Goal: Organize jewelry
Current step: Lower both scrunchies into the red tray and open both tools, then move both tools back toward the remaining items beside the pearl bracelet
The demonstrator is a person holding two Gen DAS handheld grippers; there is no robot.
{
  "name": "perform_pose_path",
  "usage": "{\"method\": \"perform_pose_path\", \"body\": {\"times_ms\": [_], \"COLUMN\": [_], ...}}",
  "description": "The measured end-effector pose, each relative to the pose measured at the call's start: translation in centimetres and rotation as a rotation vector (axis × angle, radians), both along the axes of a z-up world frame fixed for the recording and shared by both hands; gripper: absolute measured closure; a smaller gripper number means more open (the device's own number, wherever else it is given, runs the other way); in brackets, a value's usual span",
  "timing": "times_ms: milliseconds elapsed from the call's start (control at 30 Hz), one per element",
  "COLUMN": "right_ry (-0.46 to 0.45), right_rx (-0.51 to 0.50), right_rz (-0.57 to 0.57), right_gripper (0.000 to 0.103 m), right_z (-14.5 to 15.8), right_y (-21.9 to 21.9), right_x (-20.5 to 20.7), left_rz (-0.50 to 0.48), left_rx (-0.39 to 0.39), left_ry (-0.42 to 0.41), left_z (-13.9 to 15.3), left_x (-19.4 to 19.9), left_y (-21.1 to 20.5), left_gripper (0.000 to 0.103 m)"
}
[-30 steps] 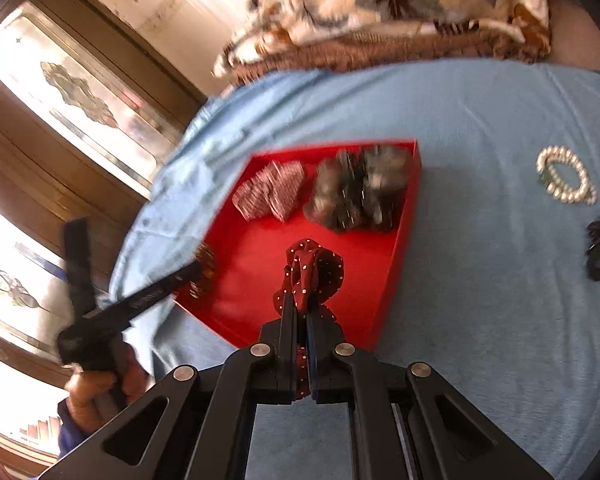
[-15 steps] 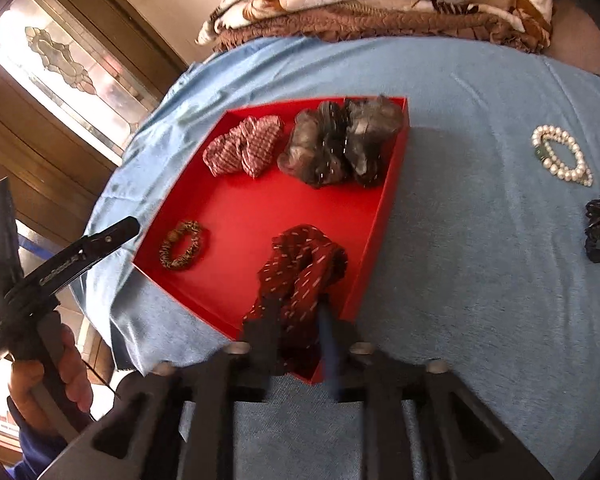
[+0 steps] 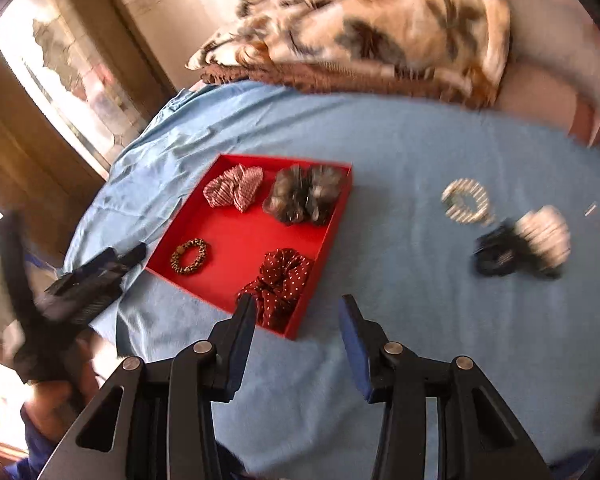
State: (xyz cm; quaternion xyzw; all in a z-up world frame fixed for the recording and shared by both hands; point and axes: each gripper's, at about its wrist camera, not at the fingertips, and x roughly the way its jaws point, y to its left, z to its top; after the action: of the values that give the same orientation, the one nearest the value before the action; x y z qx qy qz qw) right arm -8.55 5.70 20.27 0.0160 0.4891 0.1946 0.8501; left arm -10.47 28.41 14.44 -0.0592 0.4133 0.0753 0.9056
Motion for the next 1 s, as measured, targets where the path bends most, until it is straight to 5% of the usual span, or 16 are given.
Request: {"method": "perform_pose_path", "body": {"times_ms": [133, 333, 500, 633, 767, 1000], "right_ry": [-0.062, -0.262, -0.307, -0.174, -0.218, -0.076], "right_rx": [-0.036, -0.074, -0.059, -0.013, -0.008, 0.130], "right_rz": [0.082, 0.171, 0.237, 0.199, 0.191, 0.088], "right_gripper": [0.017, 0.003, 0.001, 0.000, 0.000, 0.000], "right_z": [8.3, 17.1, 18.7, 18.0, 18.6, 17.0], "right_y": [0.6, 1.6, 1.3, 0.5, -0.1, -3.5], "right_x": [-4.2, -11.5, -14.3, -13.5, -13.8, -11.7], "left_rz": [0.007, 0.018, -0.007, -0.061, -0.094, -0.107], "left_rx": [0.044, 0.067, 0.071, 0.088, 0.096, 0.095], "left_ry": [0.032, 0.114, 0.135, 0.115, 0.118, 0.118], "left_z": [-0.4, -1.1, -0.9, -0.5, -0.7, -0.9], "left_x": [-1.2, -2.0, -1.9, -2.0, -2.0, -2.0], "left_y": [-0.3, -1.8, -3.7, -5.7, -7.0, -7.7], "left_gripper": [0.039, 0.039, 0.039, 0.039, 0.039, 0.039]}}
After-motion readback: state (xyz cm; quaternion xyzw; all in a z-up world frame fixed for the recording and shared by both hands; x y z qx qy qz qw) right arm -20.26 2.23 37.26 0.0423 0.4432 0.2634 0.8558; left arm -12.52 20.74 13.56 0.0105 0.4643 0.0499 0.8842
